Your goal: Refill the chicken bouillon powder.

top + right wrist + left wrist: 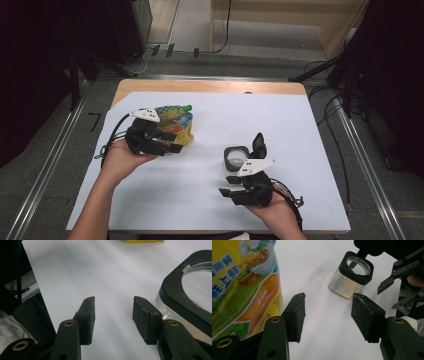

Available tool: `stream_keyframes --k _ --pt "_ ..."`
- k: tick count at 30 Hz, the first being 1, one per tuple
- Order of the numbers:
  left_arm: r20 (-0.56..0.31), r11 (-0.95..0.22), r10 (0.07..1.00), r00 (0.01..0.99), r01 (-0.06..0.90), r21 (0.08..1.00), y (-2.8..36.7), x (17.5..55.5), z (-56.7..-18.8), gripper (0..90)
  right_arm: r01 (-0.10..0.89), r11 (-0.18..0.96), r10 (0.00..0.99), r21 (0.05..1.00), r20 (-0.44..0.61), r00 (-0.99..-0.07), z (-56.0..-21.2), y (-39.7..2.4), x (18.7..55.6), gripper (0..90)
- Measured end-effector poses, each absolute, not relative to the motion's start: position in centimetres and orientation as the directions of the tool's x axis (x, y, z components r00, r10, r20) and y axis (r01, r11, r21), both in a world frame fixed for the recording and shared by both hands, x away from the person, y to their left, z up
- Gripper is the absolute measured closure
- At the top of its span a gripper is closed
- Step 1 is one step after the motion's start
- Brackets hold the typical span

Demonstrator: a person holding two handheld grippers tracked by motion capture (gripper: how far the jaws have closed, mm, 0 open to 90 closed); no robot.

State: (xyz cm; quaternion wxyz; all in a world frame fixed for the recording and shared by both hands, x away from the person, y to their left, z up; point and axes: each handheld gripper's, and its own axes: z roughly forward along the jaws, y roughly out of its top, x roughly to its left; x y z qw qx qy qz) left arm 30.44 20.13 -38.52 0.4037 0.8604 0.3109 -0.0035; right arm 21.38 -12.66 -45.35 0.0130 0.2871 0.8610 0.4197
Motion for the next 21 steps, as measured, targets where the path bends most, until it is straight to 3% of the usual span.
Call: stream_keyframes --k 7,21 --pt "-0.222 -0.477 0.562 0.797 0.530 0.701 21.7 30.1 -38.4 46.0 0.488 0.491 0.501 0.722 0.224 -0.836 -45.6 -12.4 21.4 54.6" --pt "-0.246 -0.410 0.643 0.725 0.597 0.690 26.3 30.1 -38.8 48.5 0.475 0.491 0.498 0.730 0.213 -0.841 -45.6 -12.2 21.2 54.2"
